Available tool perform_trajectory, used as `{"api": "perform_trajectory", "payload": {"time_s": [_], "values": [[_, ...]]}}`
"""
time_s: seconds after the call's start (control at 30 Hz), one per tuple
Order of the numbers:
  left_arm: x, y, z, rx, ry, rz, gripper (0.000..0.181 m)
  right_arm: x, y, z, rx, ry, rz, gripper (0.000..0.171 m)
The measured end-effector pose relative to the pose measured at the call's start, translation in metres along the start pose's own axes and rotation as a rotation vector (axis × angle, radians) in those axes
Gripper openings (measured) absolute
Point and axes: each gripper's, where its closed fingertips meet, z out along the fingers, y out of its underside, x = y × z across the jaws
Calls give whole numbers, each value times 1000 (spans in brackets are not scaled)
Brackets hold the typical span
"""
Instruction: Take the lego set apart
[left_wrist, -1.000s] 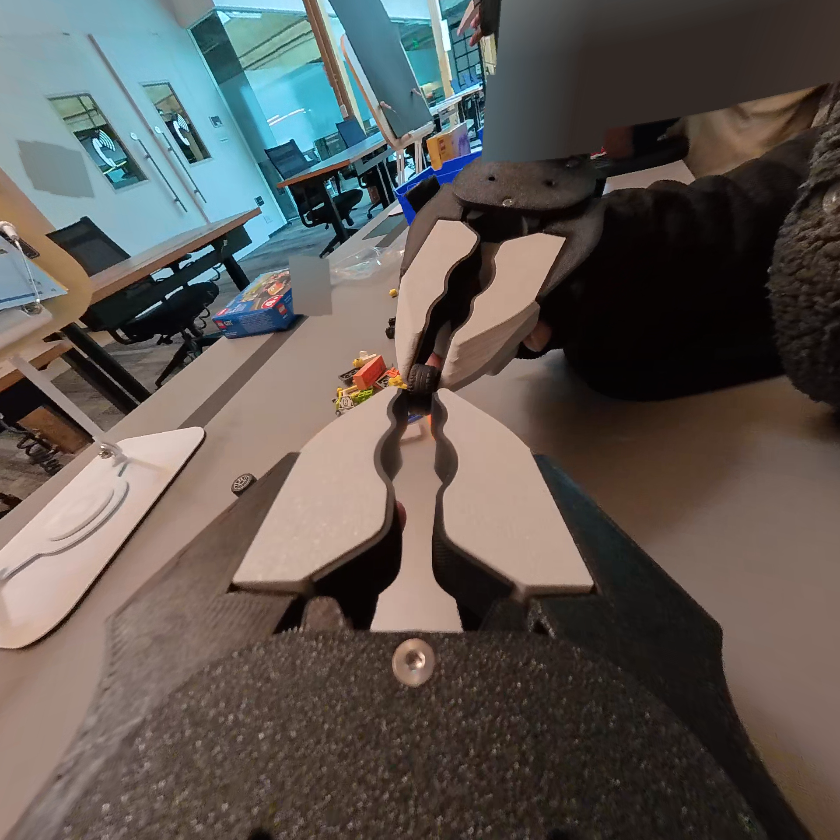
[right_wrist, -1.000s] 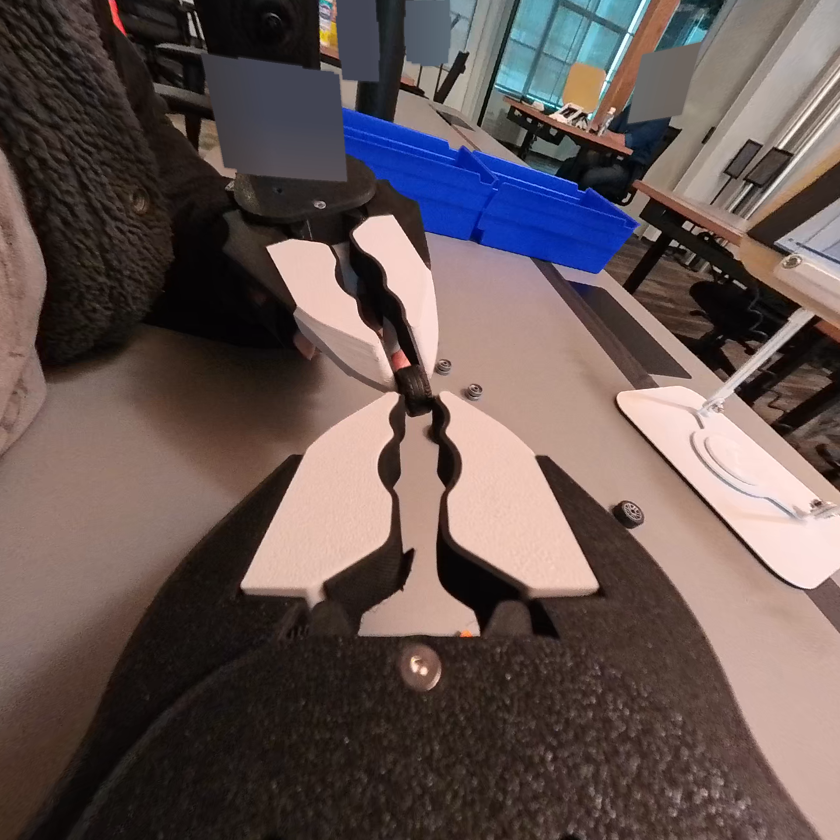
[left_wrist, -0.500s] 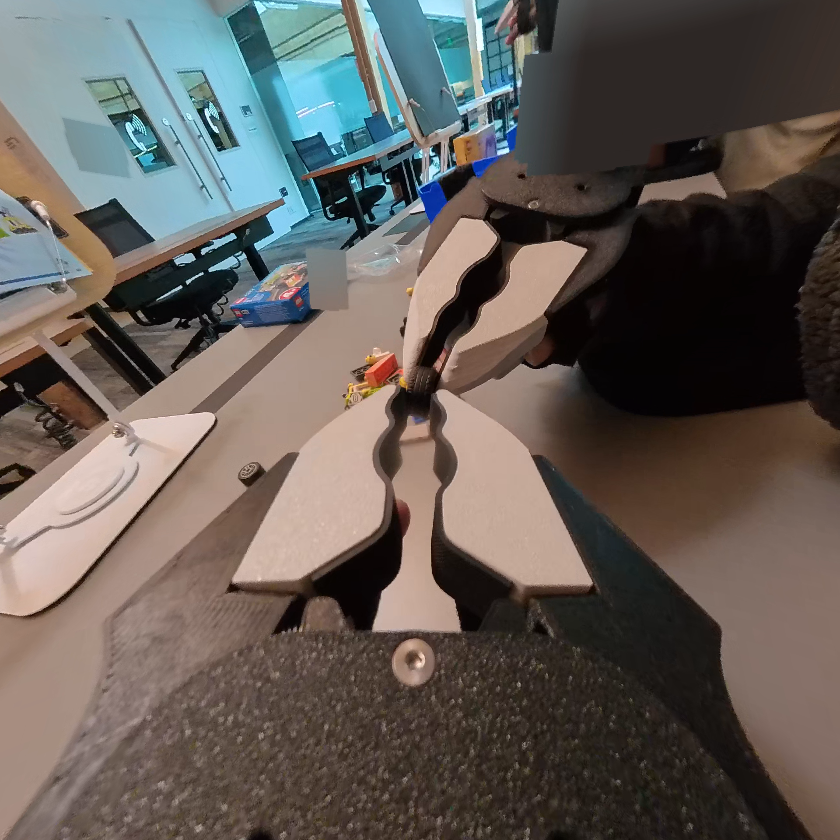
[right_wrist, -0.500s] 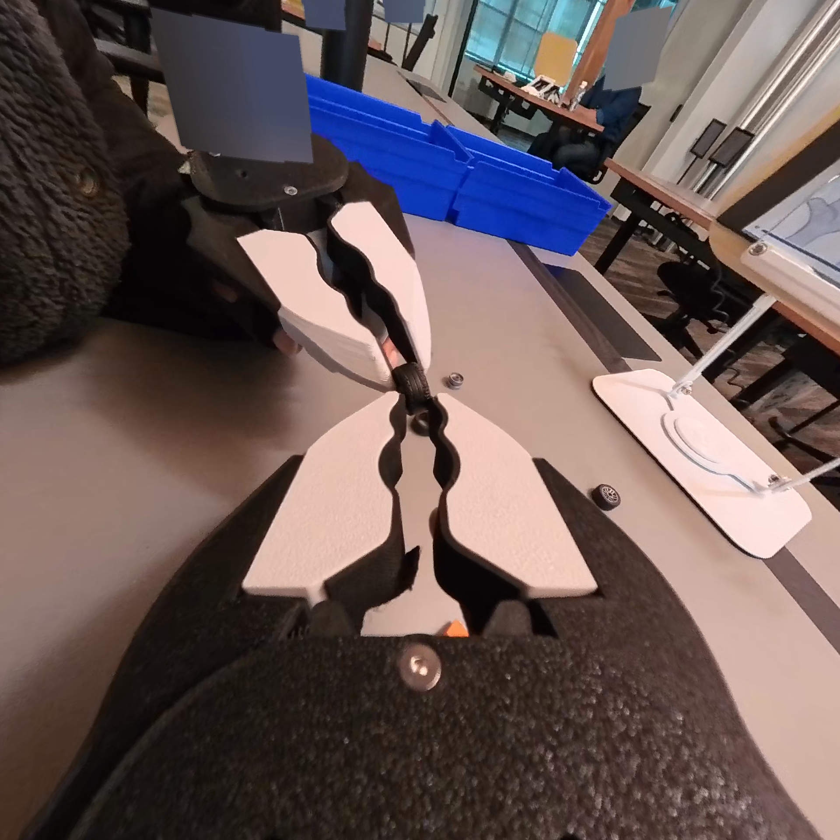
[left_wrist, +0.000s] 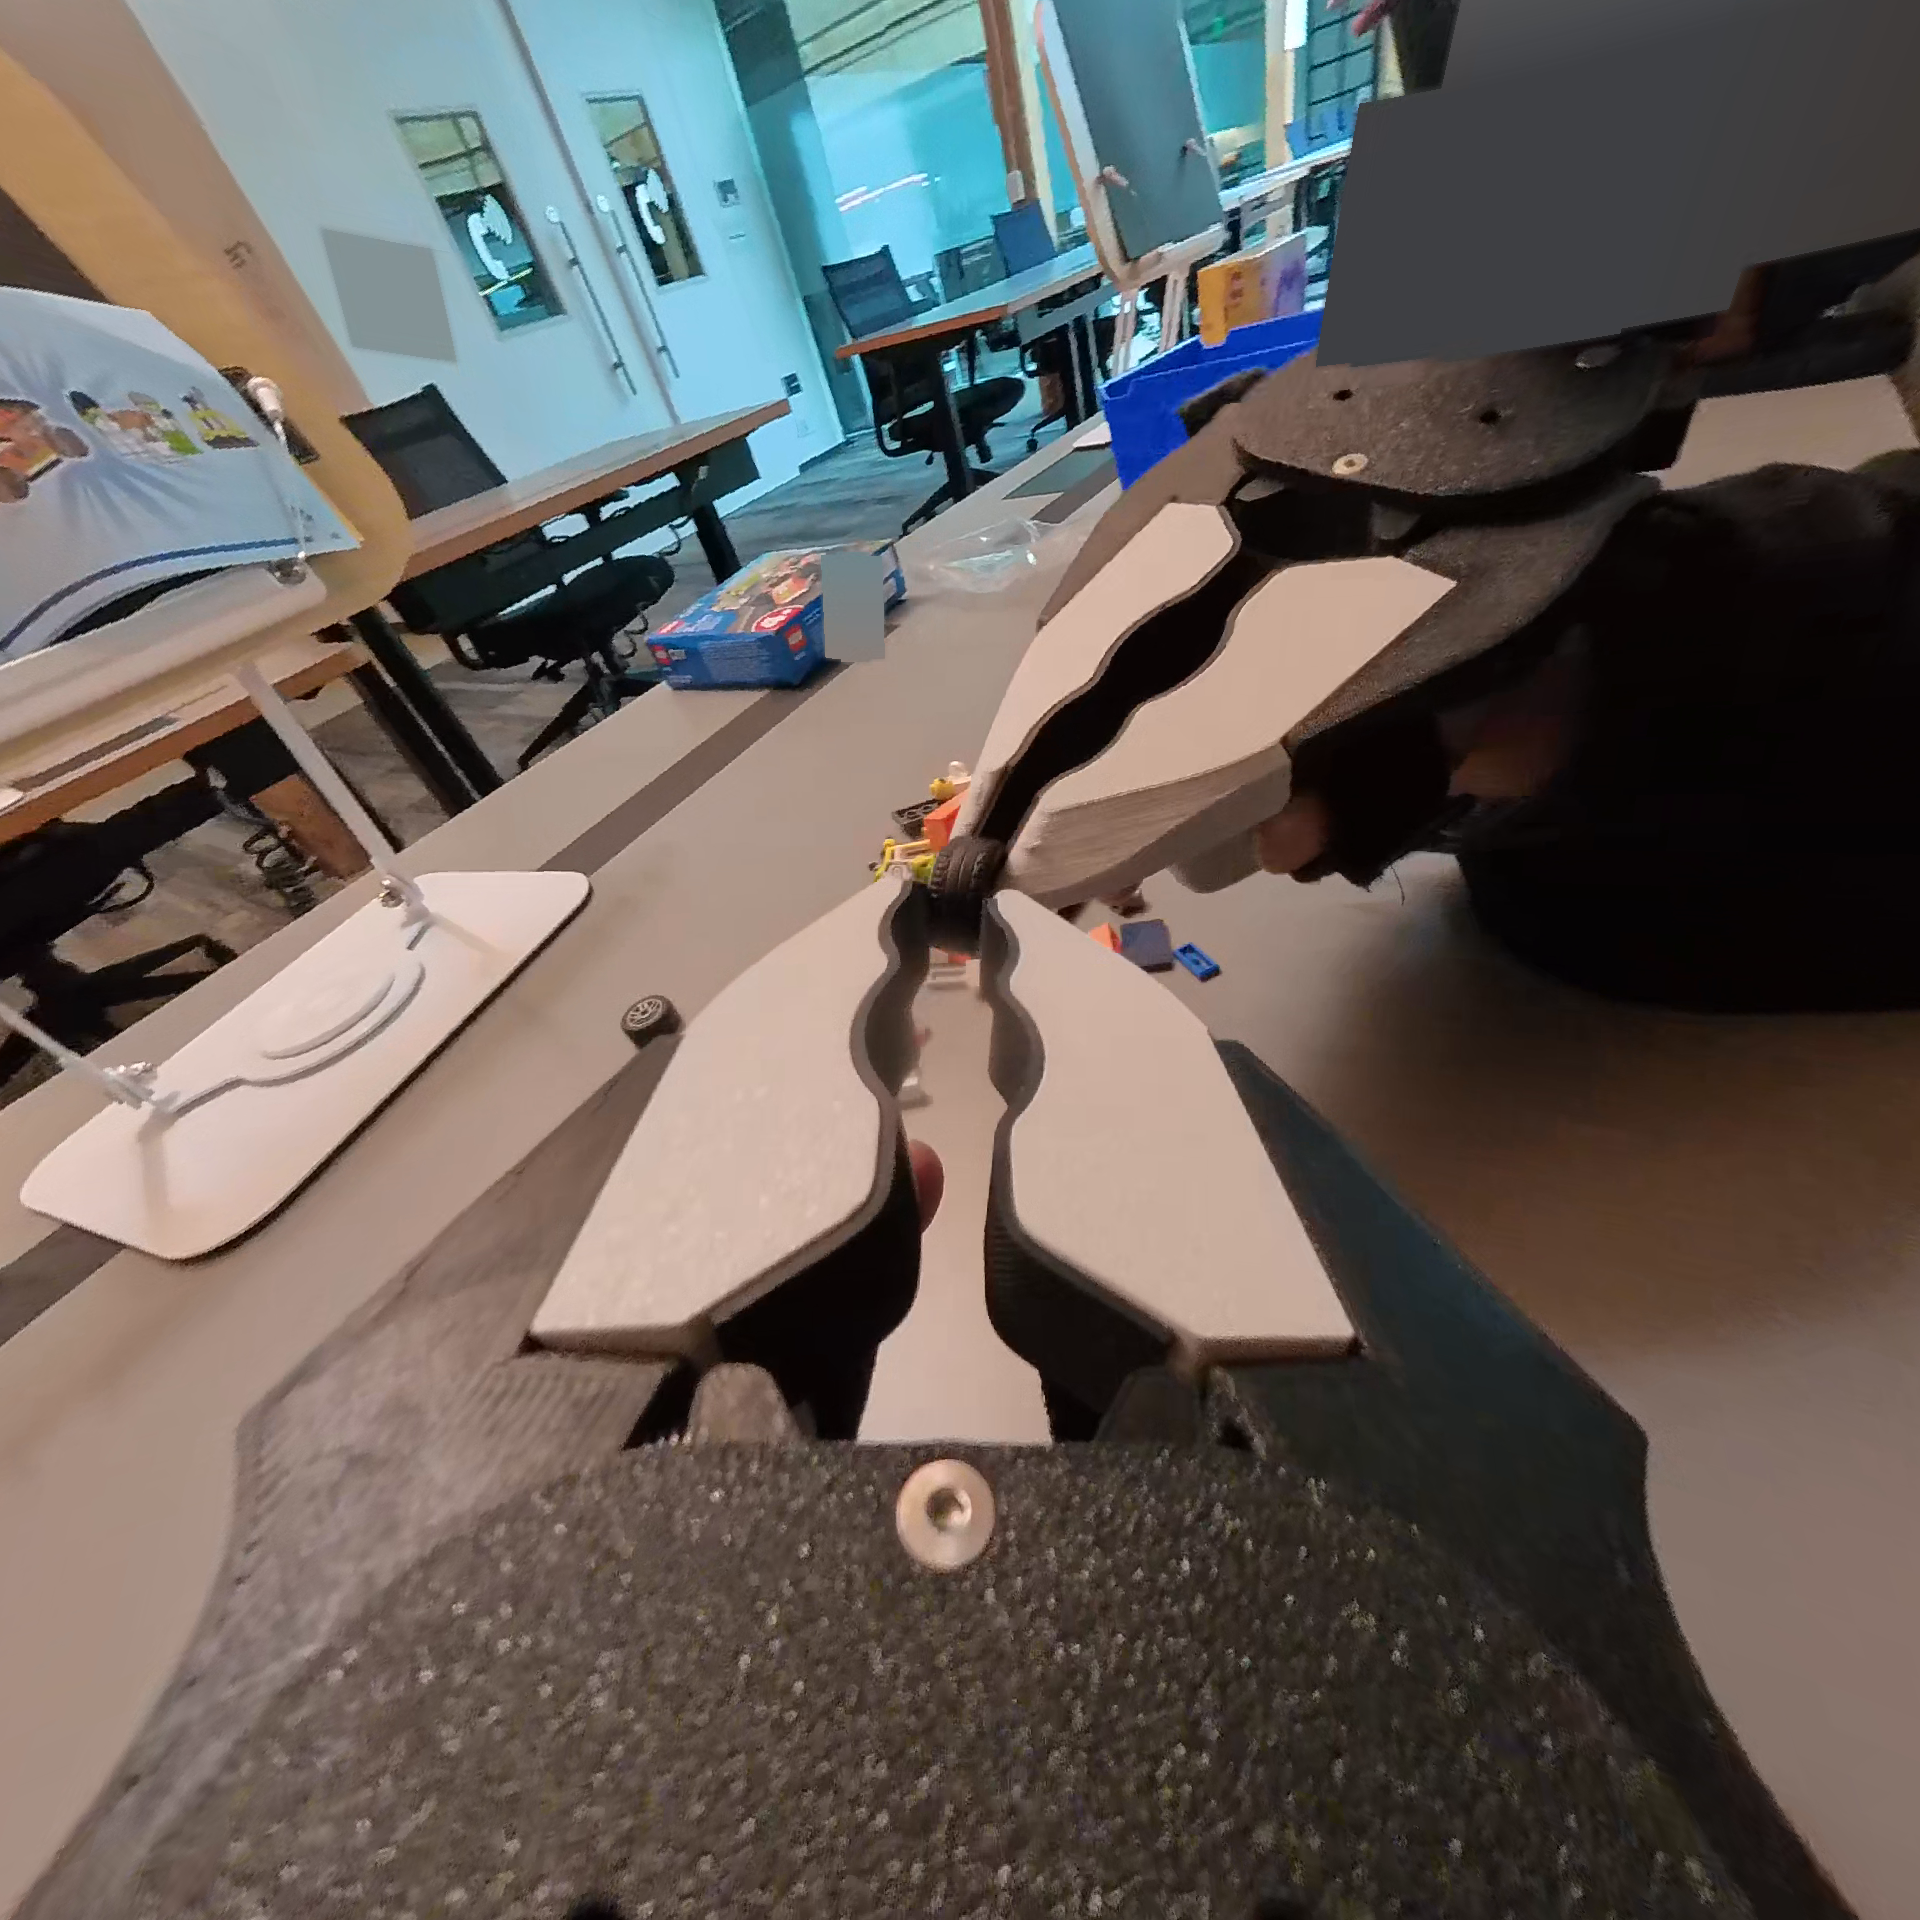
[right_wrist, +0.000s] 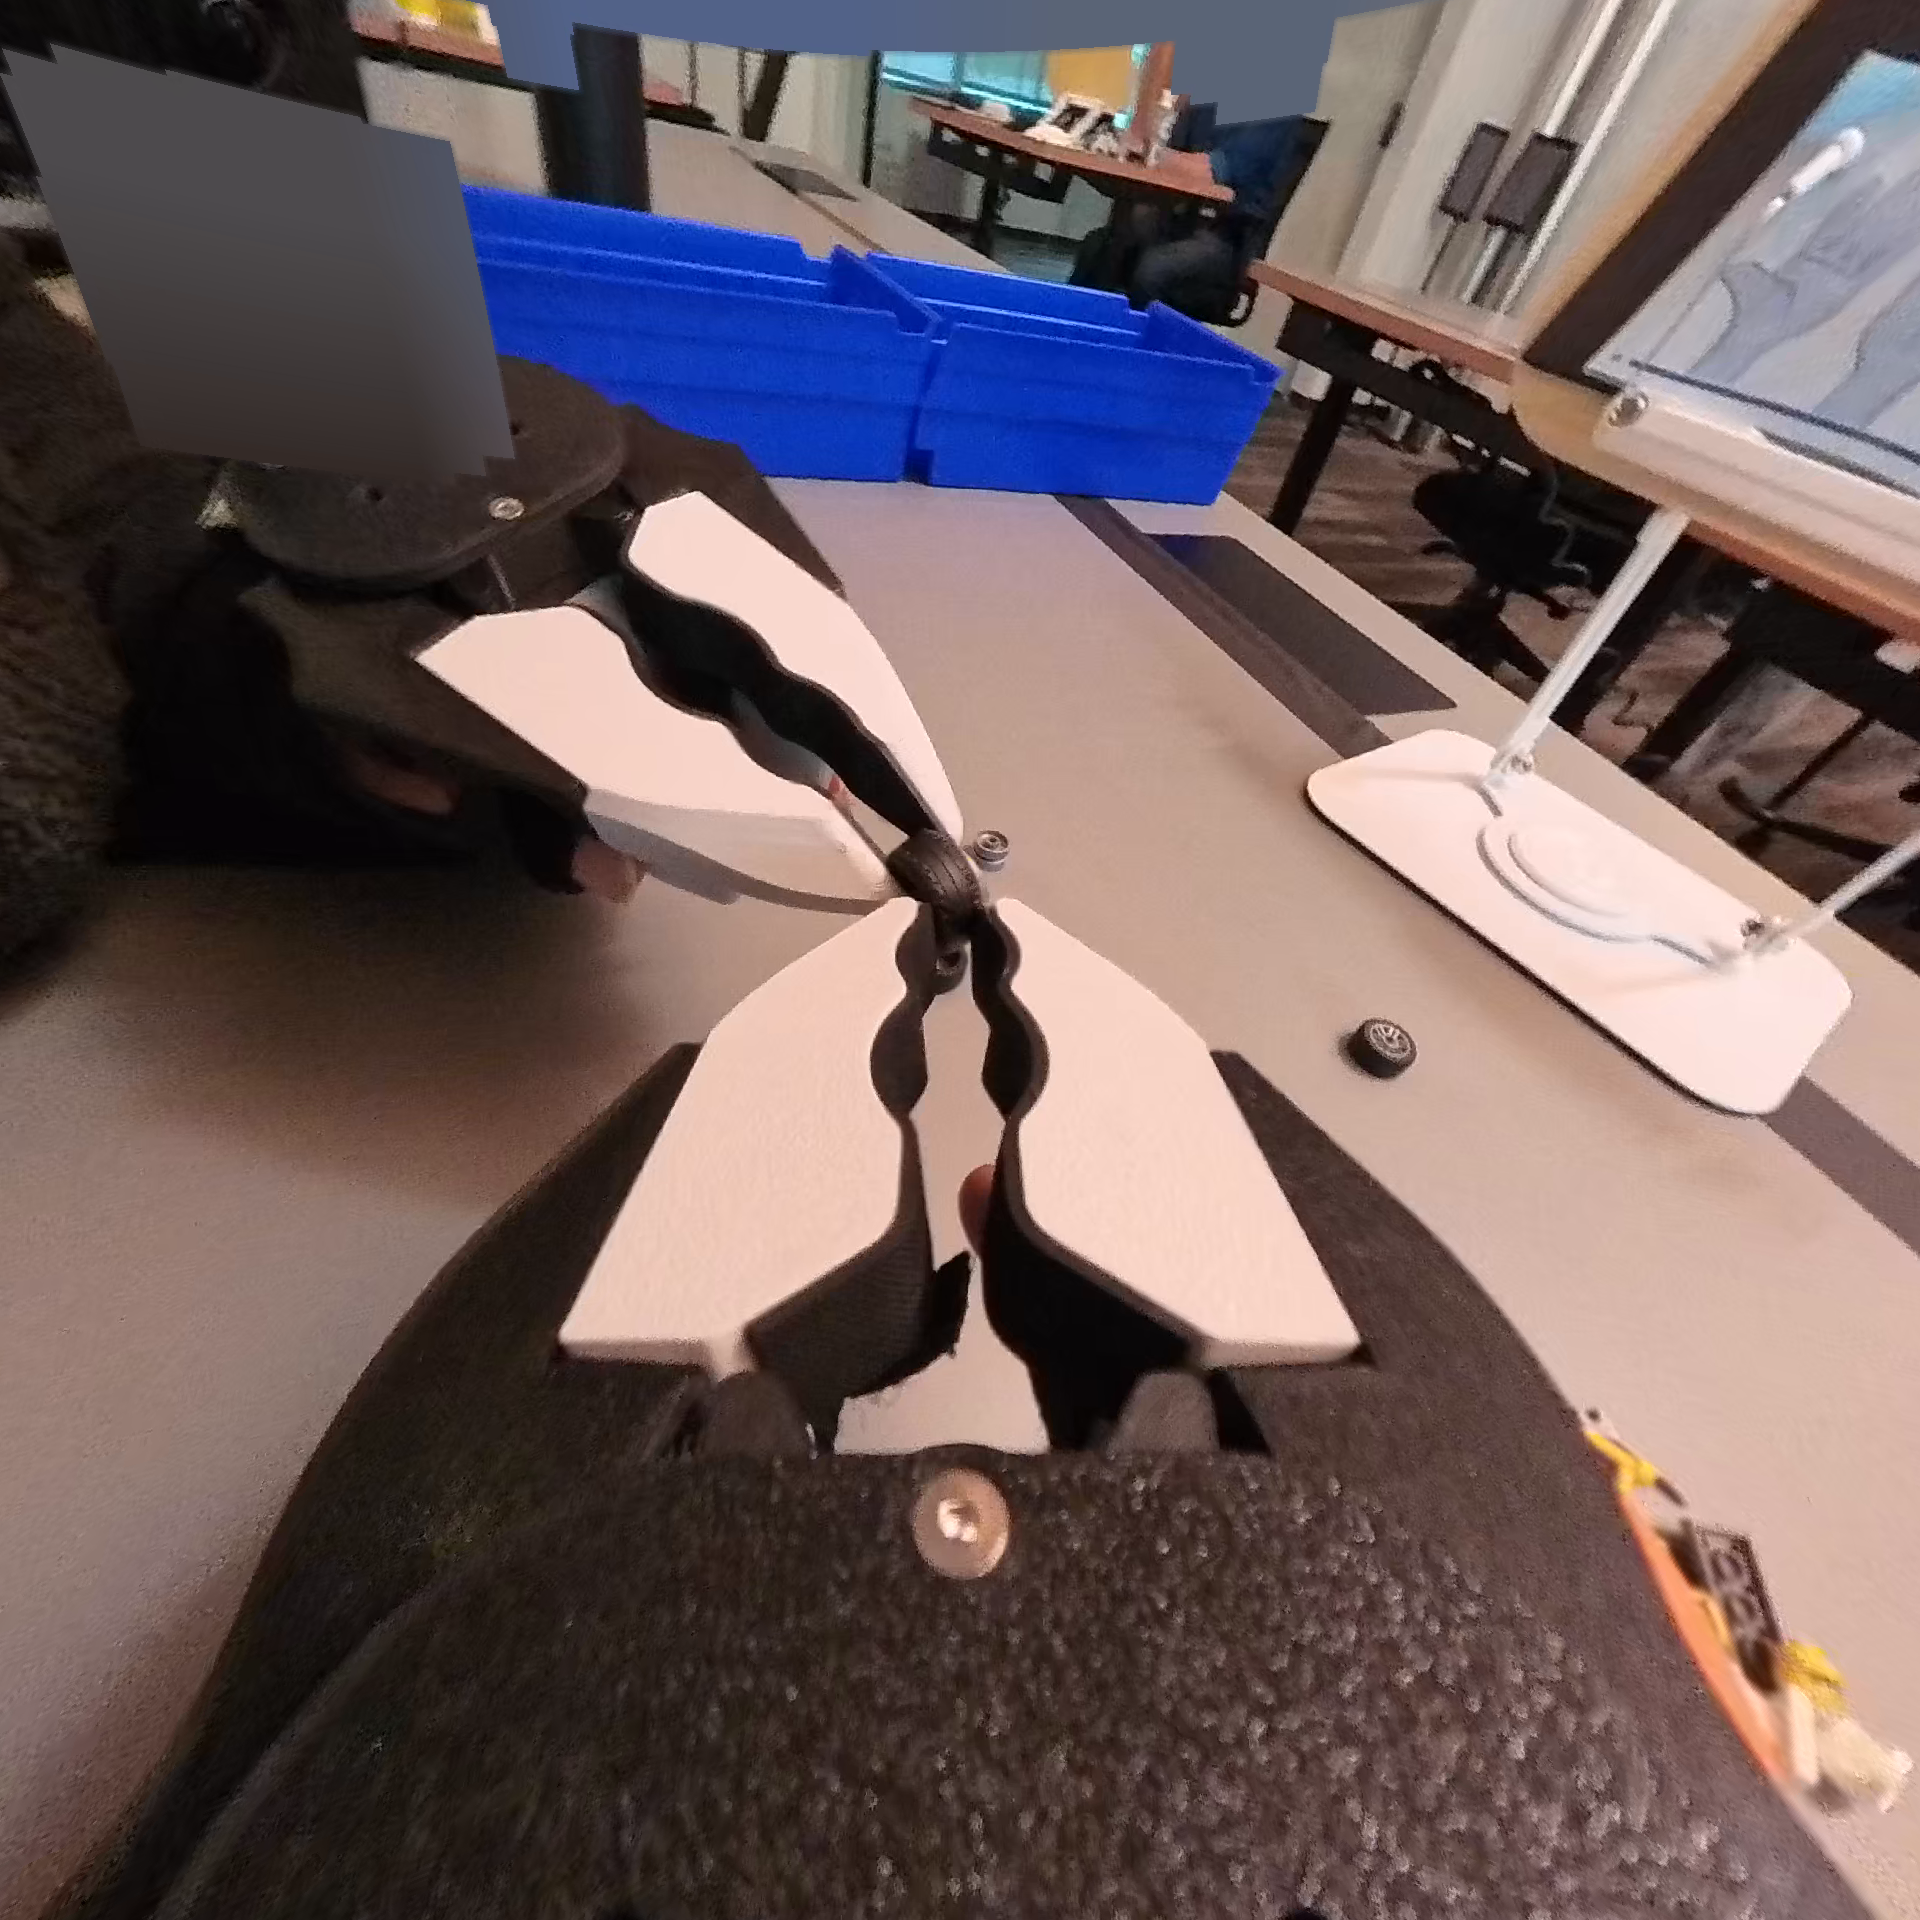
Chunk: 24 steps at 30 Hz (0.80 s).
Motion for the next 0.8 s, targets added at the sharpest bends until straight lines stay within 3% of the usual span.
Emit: {"api": "perform_trajectory", "payload": {"time_s": [0.4, 0.8], "values": [[-7, 11, 13, -68, -111, 12, 7, 22, 15, 8, -24, 239, 258, 0], [-4, 6, 12, 9, 52, -131, 6, 24, 13, 5, -5, 220, 143, 1]]}}
